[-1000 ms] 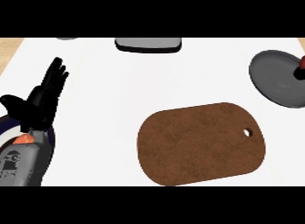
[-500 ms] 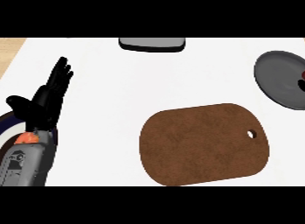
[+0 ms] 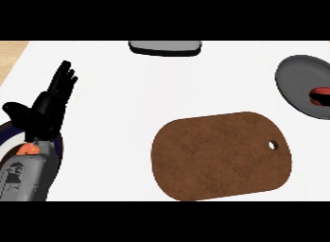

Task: Pick the bell pepper from the cutting board and place it in the pan

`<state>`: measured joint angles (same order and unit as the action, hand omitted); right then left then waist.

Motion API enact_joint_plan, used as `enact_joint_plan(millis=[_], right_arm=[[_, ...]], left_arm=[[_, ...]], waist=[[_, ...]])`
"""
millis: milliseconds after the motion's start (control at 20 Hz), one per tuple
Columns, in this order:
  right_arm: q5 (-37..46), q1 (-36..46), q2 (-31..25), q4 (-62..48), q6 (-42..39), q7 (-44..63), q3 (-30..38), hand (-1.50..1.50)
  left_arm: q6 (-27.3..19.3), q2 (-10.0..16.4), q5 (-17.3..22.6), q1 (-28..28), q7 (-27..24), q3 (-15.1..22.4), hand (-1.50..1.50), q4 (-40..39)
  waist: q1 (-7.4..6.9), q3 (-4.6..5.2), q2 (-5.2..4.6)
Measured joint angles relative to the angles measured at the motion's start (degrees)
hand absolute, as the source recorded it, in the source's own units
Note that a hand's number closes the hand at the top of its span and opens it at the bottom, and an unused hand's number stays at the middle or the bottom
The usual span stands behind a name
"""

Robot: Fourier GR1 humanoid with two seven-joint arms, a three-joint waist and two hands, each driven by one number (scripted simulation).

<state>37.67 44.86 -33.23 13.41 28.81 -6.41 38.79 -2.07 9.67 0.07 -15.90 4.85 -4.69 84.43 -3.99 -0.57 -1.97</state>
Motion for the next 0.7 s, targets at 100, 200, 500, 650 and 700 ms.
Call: enact_joint_plan(millis=[100,200,500,650,700], right_arm=[[-1.9,-0.2,0.6,0.9,1.1,-3.4,1.7,-1.5],[-4.5,-0.7,1.9,2.1,2.9,-7.3,3.9,-1.5],[-13.6,-3.0,4.6,5.0,-1.3,-17.9,10.2,-1.5],[-17.2,-5.9,6.0,7.3,-7.3,-21.9,11.3,-1.5],[-18.1,-7.0,6.8,8.6,-9.0,-22.7,11.3,-1.5]], left_arm=[[-0.1,-0.3,-0.1,0.4,-0.3,0.2,0.0,0.0],[-0.1,-0.2,0.1,0.3,-0.3,-0.2,0.0,-0.5],[-0.4,0.3,0.1,1.4,-0.2,-1.2,0.0,-0.5],[-0.9,0.1,-0.4,2.6,-0.5,-1.2,0.0,-0.2],[-1.0,0.5,-0.3,2.7,0.0,-1.5,0.0,0.0]], waist=[[0.28,0.05,0.17],[0.76,0.09,0.36],[2.46,0.32,1.27],[3.59,0.46,1.81],[3.99,0.51,2.0]])
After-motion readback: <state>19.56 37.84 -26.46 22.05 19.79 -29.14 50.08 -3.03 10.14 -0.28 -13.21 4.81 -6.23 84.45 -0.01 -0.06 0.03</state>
